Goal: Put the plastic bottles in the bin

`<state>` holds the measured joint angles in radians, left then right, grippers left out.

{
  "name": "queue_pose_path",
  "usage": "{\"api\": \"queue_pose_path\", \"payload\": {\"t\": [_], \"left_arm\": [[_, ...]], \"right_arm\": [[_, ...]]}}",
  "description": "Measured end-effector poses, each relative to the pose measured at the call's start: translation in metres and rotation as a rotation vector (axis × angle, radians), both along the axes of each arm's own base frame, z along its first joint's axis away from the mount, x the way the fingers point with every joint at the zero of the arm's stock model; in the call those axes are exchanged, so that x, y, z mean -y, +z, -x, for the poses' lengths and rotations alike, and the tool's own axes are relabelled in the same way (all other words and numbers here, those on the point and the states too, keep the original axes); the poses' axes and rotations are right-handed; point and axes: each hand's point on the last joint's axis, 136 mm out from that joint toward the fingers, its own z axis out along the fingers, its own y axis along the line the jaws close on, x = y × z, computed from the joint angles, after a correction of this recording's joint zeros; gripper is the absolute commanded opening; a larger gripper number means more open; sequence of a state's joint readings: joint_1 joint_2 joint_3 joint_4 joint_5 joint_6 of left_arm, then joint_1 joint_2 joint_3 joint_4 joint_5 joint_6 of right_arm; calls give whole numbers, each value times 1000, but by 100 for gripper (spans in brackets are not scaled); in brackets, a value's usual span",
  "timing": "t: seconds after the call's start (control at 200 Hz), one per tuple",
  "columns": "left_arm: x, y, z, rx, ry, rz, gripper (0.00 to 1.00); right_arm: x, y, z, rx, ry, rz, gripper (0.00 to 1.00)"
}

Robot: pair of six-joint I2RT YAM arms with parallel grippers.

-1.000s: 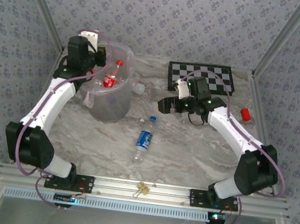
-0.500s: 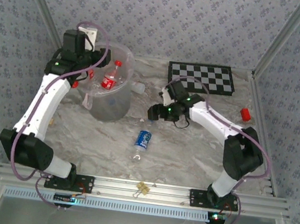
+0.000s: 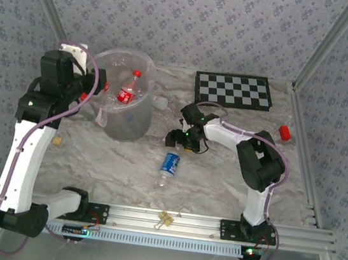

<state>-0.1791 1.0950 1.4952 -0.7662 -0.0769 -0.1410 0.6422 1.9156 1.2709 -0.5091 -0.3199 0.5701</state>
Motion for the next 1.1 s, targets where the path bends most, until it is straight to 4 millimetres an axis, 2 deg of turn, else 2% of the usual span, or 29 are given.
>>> {"api": "queue_pose_path", "payload": {"t": [0.105, 0.26, 0.355, 0.465, 0.63, 0.755, 0.875, 0.999, 1.104], "left_arm": [[-2, -25, 9, -68, 12, 7, 55], [-2, -55, 11, -145, 23, 17, 52], [-1, -58, 8, -140, 29, 29, 51], [0, -61, 2, -123, 36, 43, 49], [1, -64, -7, -105, 43, 57, 48], [1, -68, -19, -93, 54, 59, 48], [2, -71, -26, -89, 57, 72, 61], [5, -68, -24, -90, 42, 84, 67], [8, -53, -19, -90, 18, 87, 71]], "right_arm": [[0, 0, -2, 1, -8, 9, 69], [-3, 6, -7, 16, -10, -1, 56], [-2, 10, -12, 26, -11, -5, 46], [4, 17, -20, 40, -31, -14, 42], [15, 49, -38, 102, -63, -52, 38], [19, 88, -55, 178, -74, -116, 35], [24, 134, -68, 246, -85, -209, 33], [39, 201, -84, 383, -105, -310, 32], [49, 275, -89, 580, -112, -403, 25]]}}
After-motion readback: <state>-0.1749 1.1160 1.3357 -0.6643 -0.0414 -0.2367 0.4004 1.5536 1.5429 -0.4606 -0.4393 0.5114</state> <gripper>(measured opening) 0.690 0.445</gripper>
